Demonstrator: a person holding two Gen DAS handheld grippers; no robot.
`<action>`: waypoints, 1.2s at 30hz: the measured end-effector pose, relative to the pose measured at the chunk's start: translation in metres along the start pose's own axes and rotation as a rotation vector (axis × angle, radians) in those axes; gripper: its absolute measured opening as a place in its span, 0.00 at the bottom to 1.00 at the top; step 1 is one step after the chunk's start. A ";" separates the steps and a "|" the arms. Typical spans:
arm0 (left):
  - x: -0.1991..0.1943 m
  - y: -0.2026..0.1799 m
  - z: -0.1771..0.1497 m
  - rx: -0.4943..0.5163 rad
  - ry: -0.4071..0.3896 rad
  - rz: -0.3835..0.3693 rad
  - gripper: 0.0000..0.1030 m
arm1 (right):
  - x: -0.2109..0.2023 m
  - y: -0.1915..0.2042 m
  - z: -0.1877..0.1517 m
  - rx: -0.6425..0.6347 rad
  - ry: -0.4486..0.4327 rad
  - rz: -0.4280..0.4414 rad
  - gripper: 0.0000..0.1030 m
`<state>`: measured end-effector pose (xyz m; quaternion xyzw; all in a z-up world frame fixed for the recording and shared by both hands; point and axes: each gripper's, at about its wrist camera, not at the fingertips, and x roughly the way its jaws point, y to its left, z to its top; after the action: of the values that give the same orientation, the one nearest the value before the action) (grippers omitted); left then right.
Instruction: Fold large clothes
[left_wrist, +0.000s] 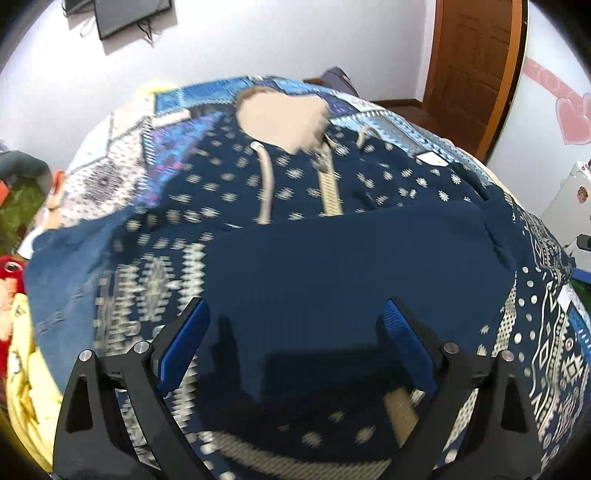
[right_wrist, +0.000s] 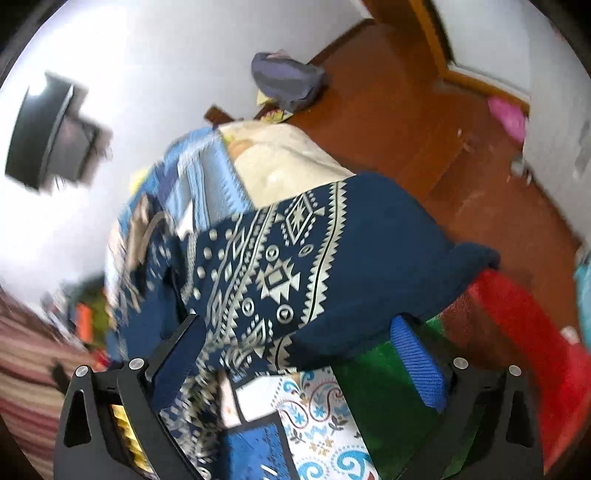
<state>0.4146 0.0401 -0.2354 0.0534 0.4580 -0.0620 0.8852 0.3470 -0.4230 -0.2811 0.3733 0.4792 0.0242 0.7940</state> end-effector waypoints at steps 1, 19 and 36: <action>0.007 -0.004 0.002 -0.003 0.014 -0.010 0.93 | 0.000 -0.002 0.001 0.011 -0.002 0.013 0.95; 0.024 -0.017 -0.006 0.010 0.030 -0.044 0.93 | -0.006 0.001 0.005 -0.006 -0.006 -0.061 0.81; -0.010 0.004 -0.011 -0.025 -0.030 -0.006 0.93 | 0.034 0.004 0.044 0.010 -0.076 -0.203 0.10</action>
<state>0.4011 0.0466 -0.2336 0.0401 0.4454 -0.0598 0.8924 0.4012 -0.4317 -0.2926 0.3275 0.4841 -0.0728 0.8081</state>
